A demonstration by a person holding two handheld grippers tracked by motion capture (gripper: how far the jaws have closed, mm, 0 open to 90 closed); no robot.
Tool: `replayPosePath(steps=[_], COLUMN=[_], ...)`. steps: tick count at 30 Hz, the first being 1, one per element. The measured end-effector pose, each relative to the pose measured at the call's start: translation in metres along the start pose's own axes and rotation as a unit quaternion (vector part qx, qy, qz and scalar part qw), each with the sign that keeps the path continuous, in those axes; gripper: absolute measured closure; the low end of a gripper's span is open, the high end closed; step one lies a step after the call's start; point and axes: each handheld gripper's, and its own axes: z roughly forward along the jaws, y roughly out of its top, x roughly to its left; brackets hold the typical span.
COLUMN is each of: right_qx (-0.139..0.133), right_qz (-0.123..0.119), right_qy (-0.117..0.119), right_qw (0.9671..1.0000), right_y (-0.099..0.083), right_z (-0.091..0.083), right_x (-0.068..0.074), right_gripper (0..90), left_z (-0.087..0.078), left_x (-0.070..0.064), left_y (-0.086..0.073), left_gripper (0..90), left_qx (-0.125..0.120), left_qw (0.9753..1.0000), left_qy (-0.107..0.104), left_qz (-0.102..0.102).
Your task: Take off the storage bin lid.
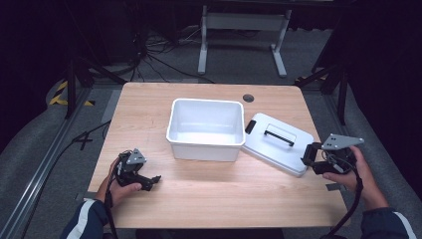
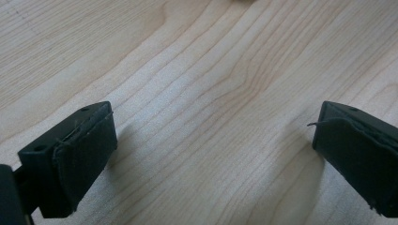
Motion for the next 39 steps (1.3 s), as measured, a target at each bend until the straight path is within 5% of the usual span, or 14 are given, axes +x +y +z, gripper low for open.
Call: replayPosePath(steps=[19, 32, 34, 39], right_qx=[0.007, -0.005, -0.025, -0.024], right_qz=[0.001, 0.064, 0.092, 0.100], right_qy=[0.018, 0.053, 0.060, 0.051], right_qw=[0.9998, 0.9965, 0.9936, 0.9934], right_y=[-0.051, -0.088, -0.095, -0.095], right_z=[0.012, 0.028, 0.030, 0.030], right_x=[0.035, 0.043, 0.042, 0.043], right_gripper=[28.9, 27.0, 26.9, 25.2], left_z=[0.000, 0.000, 0.000, 0.000], left_x=[0.000, 0.000, 0.000, 0.001], left_y=[0.000, 0.000, 0.000, 0.000], left_gripper=[0.6, 0.5, 0.4, 0.2], left_qx=[0.000, 0.000, 0.000, 0.000], left_qw=[1.0000, 1.0000, 1.0000, 1.0000], left_qy=[0.000, 0.000, -0.001, -0.002], left_qz=[0.000, 0.000, 0.001, 0.001])
